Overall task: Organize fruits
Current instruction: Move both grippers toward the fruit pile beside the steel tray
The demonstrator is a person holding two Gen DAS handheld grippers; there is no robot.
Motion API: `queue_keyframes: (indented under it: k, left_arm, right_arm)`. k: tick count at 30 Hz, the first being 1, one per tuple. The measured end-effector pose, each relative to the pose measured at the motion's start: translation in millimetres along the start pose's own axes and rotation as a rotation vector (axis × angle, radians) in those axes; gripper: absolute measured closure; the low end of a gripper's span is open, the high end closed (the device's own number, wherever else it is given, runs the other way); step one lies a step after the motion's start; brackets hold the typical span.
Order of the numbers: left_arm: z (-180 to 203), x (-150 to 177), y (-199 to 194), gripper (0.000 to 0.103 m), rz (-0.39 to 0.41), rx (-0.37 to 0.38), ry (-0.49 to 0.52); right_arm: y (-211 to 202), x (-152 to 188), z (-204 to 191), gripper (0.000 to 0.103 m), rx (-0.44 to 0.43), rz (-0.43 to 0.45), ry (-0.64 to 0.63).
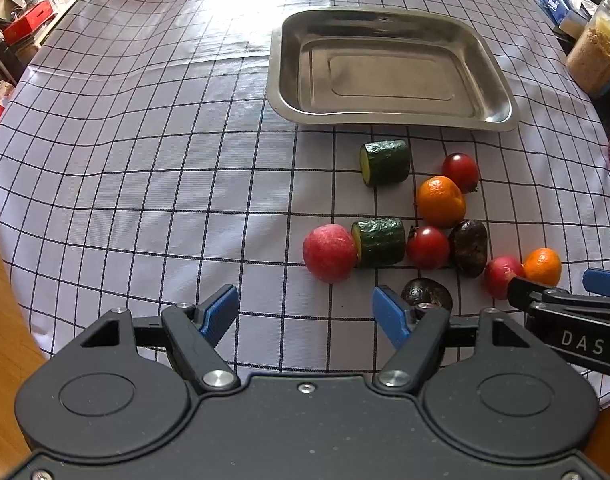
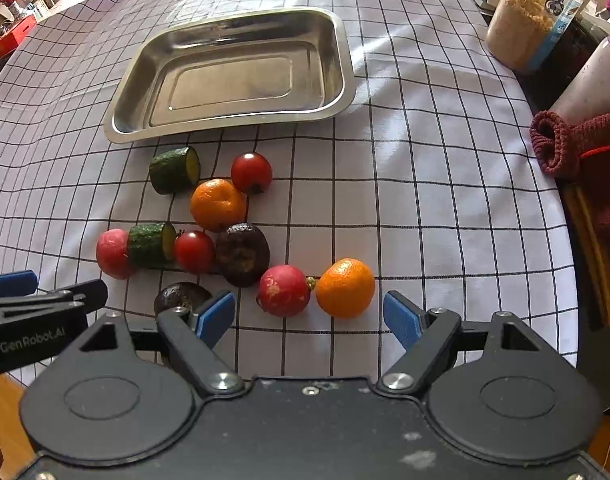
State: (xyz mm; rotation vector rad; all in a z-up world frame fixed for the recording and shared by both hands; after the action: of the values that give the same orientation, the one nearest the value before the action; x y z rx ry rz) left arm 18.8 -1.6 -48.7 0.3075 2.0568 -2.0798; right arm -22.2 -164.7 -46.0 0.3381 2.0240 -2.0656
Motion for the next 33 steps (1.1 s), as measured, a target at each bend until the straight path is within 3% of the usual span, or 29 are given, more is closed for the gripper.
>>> queue_keyframes:
  k: [13,25,33]
  left_arm:
    - [3,-2,0,0.029,0.006,-0.001,0.006]
    - [-6,-4,0,0.034,0.015,0.005,-0.039]
    - [-6,-1,2,0.034,0.022,0.013,-0.007]
  right_arm:
    - [-4,-5,0,0.018,-0.003,0.049,0.007]
    - [-1,-2,3,0.019,-0.026,0.032,0.024]
    - [1,6,17,0.020,-0.036,0.037,0.050]
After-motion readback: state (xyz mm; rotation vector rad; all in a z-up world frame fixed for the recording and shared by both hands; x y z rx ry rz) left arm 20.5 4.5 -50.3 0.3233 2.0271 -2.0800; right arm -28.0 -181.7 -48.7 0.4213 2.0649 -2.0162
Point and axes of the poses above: each gripper's, at about its wrist camera, not at the fingertips, and y roughly the way its jaws point, z to its right, x to its underside, the point moved 5 cm from there along y, roughly the way its jaws point, and after that the axes turned 9 degrees about -y, right-handed, at the moved point
